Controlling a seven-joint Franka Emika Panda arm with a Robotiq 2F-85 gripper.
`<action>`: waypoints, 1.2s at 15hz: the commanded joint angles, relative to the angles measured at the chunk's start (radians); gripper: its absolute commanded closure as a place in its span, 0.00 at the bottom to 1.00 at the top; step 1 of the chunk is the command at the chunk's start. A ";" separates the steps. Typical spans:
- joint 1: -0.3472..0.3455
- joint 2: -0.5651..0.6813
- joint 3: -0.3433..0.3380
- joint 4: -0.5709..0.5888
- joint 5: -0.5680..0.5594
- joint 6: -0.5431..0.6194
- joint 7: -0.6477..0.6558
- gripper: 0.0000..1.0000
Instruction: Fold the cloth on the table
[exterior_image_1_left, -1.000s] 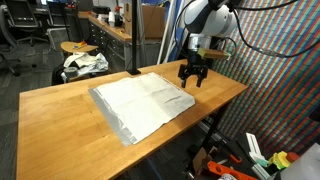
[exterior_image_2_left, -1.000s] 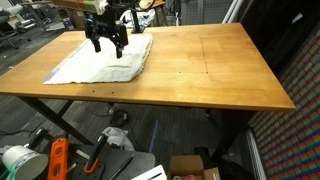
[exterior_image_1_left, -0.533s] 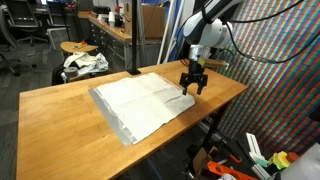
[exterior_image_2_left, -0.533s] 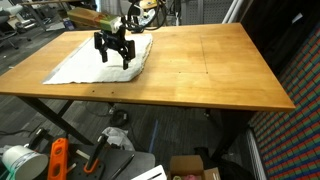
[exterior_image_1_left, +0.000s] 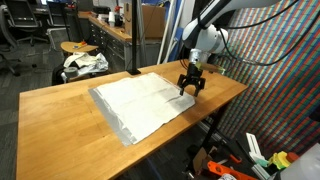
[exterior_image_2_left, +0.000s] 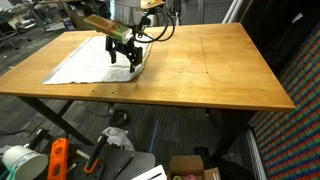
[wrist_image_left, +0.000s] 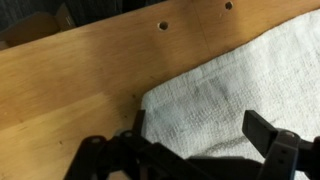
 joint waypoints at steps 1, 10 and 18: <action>-0.024 0.062 0.002 0.073 0.031 -0.009 -0.011 0.00; -0.038 0.131 0.009 0.120 0.019 0.016 0.003 0.26; -0.044 0.132 0.016 0.122 0.019 -0.019 -0.021 0.86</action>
